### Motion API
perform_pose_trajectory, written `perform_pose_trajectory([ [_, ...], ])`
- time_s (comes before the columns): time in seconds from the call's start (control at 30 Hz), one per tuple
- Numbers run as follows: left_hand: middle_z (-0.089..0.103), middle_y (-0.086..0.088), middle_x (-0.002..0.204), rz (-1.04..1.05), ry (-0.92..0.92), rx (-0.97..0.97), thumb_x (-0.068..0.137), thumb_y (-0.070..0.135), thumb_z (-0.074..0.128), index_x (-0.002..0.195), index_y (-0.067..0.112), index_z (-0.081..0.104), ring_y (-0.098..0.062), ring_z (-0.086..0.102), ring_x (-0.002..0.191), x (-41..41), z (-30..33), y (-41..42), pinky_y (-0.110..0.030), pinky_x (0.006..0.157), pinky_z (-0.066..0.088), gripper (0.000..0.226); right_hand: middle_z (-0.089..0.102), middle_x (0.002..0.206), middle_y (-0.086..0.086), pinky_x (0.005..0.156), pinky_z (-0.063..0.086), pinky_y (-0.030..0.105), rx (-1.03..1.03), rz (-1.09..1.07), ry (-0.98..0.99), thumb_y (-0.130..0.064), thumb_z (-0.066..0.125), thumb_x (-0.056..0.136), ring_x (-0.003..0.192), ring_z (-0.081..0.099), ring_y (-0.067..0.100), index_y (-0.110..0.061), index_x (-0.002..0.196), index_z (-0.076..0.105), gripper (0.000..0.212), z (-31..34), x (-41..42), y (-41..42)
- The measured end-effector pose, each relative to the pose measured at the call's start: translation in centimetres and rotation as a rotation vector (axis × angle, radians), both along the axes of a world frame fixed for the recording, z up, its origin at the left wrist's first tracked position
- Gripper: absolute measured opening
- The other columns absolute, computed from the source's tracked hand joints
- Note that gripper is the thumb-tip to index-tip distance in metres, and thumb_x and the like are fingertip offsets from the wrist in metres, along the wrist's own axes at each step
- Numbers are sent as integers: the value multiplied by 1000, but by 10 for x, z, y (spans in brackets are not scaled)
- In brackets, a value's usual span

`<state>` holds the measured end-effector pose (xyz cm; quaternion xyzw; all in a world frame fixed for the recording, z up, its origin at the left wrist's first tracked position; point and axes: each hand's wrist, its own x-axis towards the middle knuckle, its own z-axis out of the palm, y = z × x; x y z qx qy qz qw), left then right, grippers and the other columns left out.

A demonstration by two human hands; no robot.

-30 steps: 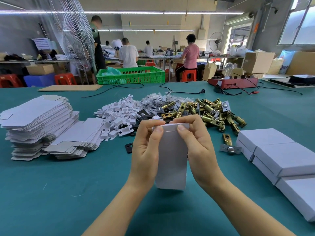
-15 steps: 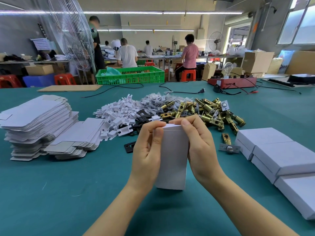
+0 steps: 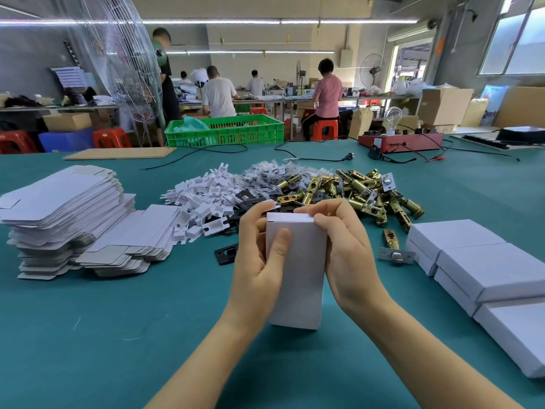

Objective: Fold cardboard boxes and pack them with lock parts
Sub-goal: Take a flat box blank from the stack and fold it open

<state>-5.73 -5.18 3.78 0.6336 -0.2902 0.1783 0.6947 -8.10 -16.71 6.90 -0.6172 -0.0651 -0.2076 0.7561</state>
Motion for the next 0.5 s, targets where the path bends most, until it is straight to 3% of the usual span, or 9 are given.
perform_pose_trajectory([
  [0.13,64,20,104,3,91,37,86,38,60,115,64,47,-5,65,96,4,-4,3,-20,75,53,41,64,102,12,78,46,44,-34,-88,7,-30,53,86,89,57,22,-21,90,56,10,-3,3,-2],
  [0.23,60,27,102,117,39,37,90,42,59,127,53,43,-3,64,91,5,-6,5,-18,72,53,42,62,94,7,75,46,36,-139,-173,-38,-32,52,97,84,57,15,-23,96,53,10,-4,5,-3],
  [0.33,54,38,92,273,43,-76,96,34,55,125,45,41,6,58,77,10,-10,9,-11,64,48,34,60,87,-4,69,45,21,-466,-313,29,-42,54,93,81,57,7,-24,96,51,18,-8,7,-9],
  [0.4,50,44,84,348,52,-178,98,19,56,114,42,41,9,54,70,16,-8,14,-8,61,44,32,60,77,-3,62,41,25,-681,-366,175,-54,47,91,72,56,10,-26,95,51,29,-9,8,-13],
  [0.43,50,44,82,348,48,-206,97,12,58,110,39,40,8,53,70,18,-7,16,-8,61,43,34,62,71,-1,58,41,27,-664,-294,270,-61,41,91,65,58,11,-29,95,51,34,-8,9,-14],
  [0.5,52,38,84,291,32,-207,89,8,61,103,38,40,4,53,75,17,-7,15,-13,65,45,39,65,64,1,50,42,26,-371,-14,453,-69,31,90,52,58,14,-38,96,49,36,-5,11,-12],
])
